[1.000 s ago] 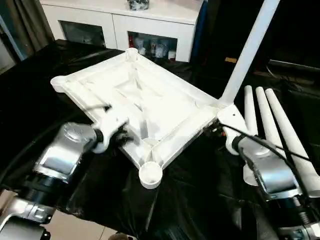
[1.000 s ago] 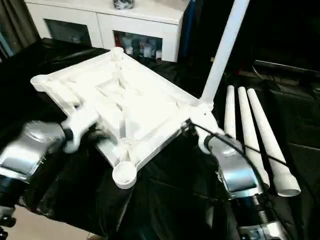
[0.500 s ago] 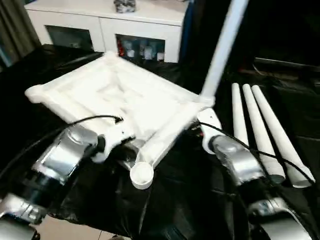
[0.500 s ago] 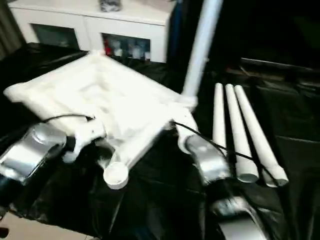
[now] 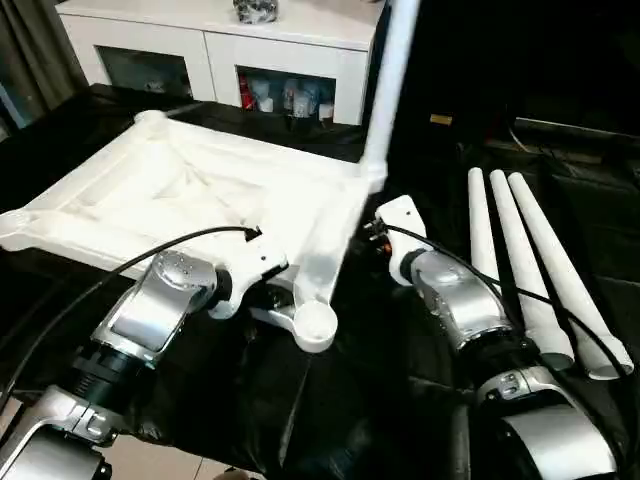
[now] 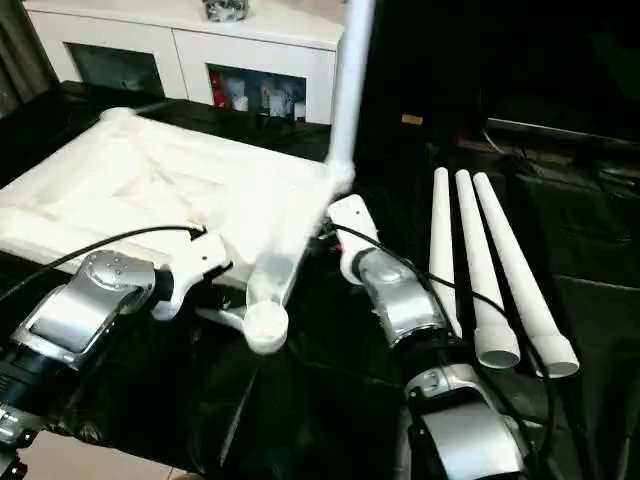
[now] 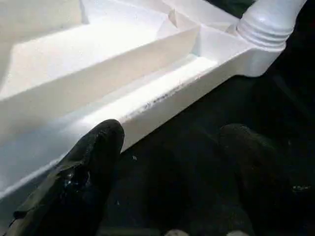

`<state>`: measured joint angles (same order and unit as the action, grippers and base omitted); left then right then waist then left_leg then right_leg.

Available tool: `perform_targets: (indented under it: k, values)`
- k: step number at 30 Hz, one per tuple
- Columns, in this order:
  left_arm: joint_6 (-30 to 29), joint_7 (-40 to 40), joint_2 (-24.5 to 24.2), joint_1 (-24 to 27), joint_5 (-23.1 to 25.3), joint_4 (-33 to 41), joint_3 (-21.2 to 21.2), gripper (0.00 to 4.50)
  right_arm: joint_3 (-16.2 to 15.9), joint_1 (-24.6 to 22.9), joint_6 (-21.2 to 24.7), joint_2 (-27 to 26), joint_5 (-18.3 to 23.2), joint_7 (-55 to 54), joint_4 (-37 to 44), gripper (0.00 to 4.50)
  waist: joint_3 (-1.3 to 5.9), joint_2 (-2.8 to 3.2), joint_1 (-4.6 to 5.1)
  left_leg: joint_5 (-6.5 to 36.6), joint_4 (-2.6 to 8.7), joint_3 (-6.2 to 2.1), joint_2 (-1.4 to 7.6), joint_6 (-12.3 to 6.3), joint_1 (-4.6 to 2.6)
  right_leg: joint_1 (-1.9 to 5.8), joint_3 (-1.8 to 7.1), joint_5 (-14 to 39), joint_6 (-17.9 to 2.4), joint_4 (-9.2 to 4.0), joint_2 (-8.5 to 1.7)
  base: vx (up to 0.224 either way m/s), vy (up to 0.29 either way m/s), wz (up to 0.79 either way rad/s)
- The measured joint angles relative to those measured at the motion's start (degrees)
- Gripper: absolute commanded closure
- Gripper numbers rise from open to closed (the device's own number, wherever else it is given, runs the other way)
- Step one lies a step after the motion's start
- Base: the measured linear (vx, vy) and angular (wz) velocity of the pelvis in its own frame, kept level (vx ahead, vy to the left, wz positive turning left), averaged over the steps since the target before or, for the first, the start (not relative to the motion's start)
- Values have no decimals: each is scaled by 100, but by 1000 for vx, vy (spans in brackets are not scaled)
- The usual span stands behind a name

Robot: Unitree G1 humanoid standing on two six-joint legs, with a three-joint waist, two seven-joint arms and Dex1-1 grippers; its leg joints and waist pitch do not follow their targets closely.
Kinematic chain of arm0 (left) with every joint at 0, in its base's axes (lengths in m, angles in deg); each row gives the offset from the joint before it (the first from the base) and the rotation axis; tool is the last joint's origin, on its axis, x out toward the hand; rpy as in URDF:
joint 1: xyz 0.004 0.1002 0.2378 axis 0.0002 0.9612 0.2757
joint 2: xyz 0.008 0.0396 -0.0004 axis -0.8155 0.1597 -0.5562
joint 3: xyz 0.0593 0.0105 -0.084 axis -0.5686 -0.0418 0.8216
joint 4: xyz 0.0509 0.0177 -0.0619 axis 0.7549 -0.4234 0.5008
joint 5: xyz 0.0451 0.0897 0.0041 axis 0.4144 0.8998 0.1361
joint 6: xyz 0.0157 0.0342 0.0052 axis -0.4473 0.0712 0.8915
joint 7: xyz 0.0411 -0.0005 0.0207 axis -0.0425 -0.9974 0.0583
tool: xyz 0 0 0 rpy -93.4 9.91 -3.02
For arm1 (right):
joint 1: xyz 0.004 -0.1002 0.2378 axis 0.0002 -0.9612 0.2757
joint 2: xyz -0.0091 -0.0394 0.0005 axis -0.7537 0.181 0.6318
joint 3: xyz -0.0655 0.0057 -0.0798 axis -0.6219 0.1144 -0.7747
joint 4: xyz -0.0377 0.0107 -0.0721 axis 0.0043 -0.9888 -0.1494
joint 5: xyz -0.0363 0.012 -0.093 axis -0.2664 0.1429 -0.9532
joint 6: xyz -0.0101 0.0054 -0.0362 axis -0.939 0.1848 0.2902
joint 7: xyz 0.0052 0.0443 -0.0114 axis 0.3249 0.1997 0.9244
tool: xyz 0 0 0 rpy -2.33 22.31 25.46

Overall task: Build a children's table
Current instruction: Rotate table base, then pick table leg

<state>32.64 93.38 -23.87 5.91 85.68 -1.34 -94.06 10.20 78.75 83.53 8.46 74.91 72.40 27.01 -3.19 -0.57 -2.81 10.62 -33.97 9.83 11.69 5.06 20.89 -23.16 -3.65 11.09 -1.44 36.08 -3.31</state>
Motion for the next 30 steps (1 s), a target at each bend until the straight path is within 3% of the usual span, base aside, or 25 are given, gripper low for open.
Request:
perform_targets:
  k: [4,7,9,14,18,21,25,30]
  values:
    - [-215,69,-115,180,-167,678,257,447,344,-222,497,189,166,-204,816,68,-4,9,-91,1,-6,-1,0,-1,0,-9,-1,2,-2,-5,0,0,0,0]
    - [-520,19,-107,421,-340,1297,485,450,815,-563,1275,442,275,-430,1856,48,-14,39,-191,2,-8,1,-1,-2,4,-6,1,2,-2,-10,-1,0,0,0]
    - [-652,-144,29,481,-468,1550,662,409,1114,-790,1864,628,251,-579,2534,26,-13,51,-231,1,-12,1,0,-1,1,-4,0,2,-1,-6,-1,0,0,0]
    - [-775,-503,250,485,-688,1951,998,379,1509,-1167,3482,886,-79,-734,3819,2,-10,94,-191,-2,-11,1,2,5,-33,15,3,-2,3,3,2,0,0,0]
    - [-731,-638,401,670,-784,2135,1075,351,1691,-1373,4764,943,-147,-775,4622,0,-6,142,-59,-4,1,1,0,8,-59,26,5,12,36,3,5,0,0,0]
    - [-756,-637,462,801,-821,2200,1036,320,1804,-1389,5211,968,-25,-885,4857,0,-6,143,-23,-9,5,-1,1,17,-60,25,4,11,37,3,8,0,0,0]
    - [-912,-647,455,862,-951,2471,996,293,1882,-1495,5626,927,67,-866,4933,0,-5,139,-42,-9,5,-1,1,17,-59,26,5,12,38,2,8,0,0,0]
    - [-1010,-538,313,867,-1065,2739,802,277,1865,-1508,6023,834,229,-619,4530,0,-6,133,-51,-9,5,0,1,17,-53,22,6,13,38,1,7,0,0,0]
